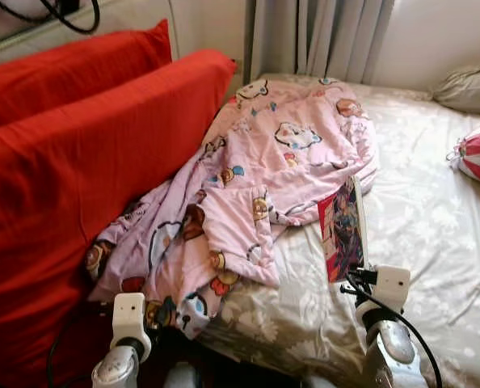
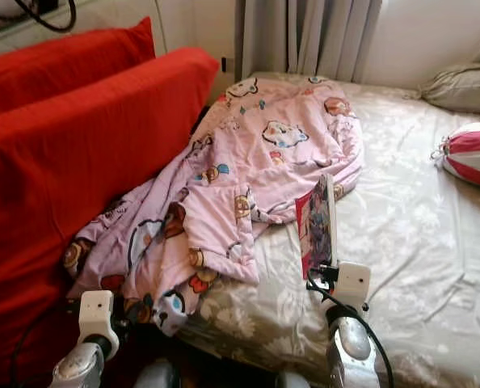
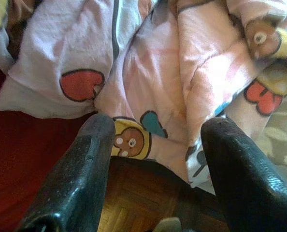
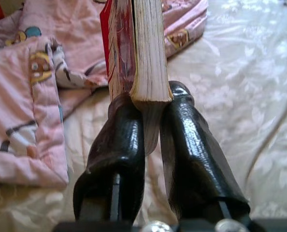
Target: Clean up the room
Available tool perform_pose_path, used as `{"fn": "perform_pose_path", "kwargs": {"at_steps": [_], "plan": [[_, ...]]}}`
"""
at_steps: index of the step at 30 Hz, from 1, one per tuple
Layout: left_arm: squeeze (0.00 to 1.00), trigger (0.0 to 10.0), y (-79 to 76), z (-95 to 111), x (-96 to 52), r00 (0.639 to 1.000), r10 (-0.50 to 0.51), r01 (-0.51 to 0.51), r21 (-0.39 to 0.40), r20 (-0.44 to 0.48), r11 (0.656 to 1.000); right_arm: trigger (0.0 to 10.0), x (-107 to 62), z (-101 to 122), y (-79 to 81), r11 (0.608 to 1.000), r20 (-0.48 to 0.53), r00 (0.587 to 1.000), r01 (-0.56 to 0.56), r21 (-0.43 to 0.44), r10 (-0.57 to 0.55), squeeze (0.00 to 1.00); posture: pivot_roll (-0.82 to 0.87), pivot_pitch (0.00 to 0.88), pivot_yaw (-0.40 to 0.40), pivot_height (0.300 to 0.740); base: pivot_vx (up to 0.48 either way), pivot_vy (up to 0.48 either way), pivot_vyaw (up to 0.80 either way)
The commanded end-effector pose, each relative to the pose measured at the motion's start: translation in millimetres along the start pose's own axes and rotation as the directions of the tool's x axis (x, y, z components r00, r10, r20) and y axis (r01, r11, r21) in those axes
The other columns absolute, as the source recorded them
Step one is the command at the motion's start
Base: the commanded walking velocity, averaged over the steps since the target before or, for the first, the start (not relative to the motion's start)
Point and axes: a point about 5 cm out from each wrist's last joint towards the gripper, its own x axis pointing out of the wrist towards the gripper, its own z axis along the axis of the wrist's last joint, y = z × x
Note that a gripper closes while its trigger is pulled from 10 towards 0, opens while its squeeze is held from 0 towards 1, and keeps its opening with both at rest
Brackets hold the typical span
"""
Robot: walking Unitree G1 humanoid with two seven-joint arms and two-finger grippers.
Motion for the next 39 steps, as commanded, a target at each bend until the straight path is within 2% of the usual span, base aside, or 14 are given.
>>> {"fn": "perform_pose_path", "kwargs": {"at_steps": [1, 7, 15, 17, 25, 27, 39], "plan": [[0.0, 10.0, 0.0, 1.4, 1.8, 1.0, 0.003, -0.003, 0.0, 0.003, 1.0, 10.0, 7.1, 16.5, -1.6, 1.0, 0.067, 0.998, 0.007, 0.002, -0.007, 0.0, 0.07, 0.0, -0.05, 0.731, 0.0, 0.0, 0.0], [0.0, 10.0, 0.9, -0.2, 3.2, 1.0, 0.01, -0.01, -0.002, -0.015, 1.0, 10.0, 10.4, 17.0, 0.8, 1.0, 0.05, 0.999, 0.002, -0.008, -0.002, 0.0, 0.08, 0.0, -0.06, 0.74, 0.0, 0.0, 0.0], [0.0, 10.0, 1.6, -14.1, -1.2, 0.996, 0.013, -0.012, 0.012, -0.088, 1.0, 10.0, 11.8, 14.8, 5.5, 1.0, 0.046, 0.999, 0.0, -0.007, 0.0, 0.0, 0.08, 0.0, -0.059, 0.74, 0.0, 0.0, 0.0], [0.0, 10.0, 5.6, -26.2, -6.3, 0.987, 0.034, -0.032, 0.016, -0.156, 0.999, 10.0, 10.9, 11.8, 4.3, 1.0, 0.032, 0.999, 0.014, 0.009, -0.014, 0.0, 0.09, 0.0, -0.06, 0.74, 0.0, 0.0, 0.0], [0.0, 10.0, 16.8, -46.0, -18.1, 0.963, 0.088, -0.088, 0.01, -0.254, 0.996, 10.0, 11.1, 12.1, 2.6, 0.999, 0.037, 0.999, 0.025, 0.028, -0.026, 0.0, 0.09, 0.0, -0.061, 0.74, 0.0, 0.0, 0.0], [0.0, 10.0, 17.5, -49.4, -20.4, 0.959, 0.094, -0.095, 0.01, -0.266, 0.995, 10.0, 11.3, 8.9, 2.0, 0.999, 0.017, 0.999, 0.032, 0.001, -0.032, 0.0, 0.09, 0.0, -0.063, 0.74, 0.0, 0.0, -0.47], [0.0, 10.0, 14.6, -59.9, -27.0, 0.95, 0.083, -0.07, 0.052, -0.302, 0.996, 10.0, 11.6, 7.4, 2.6, 0.999, 0.008, 0.999, 0.039, 0.012, -0.039, 0.0, 0.08, 0.0, -0.063, 0.74, 0.0, -0.021, -0.77]]}}
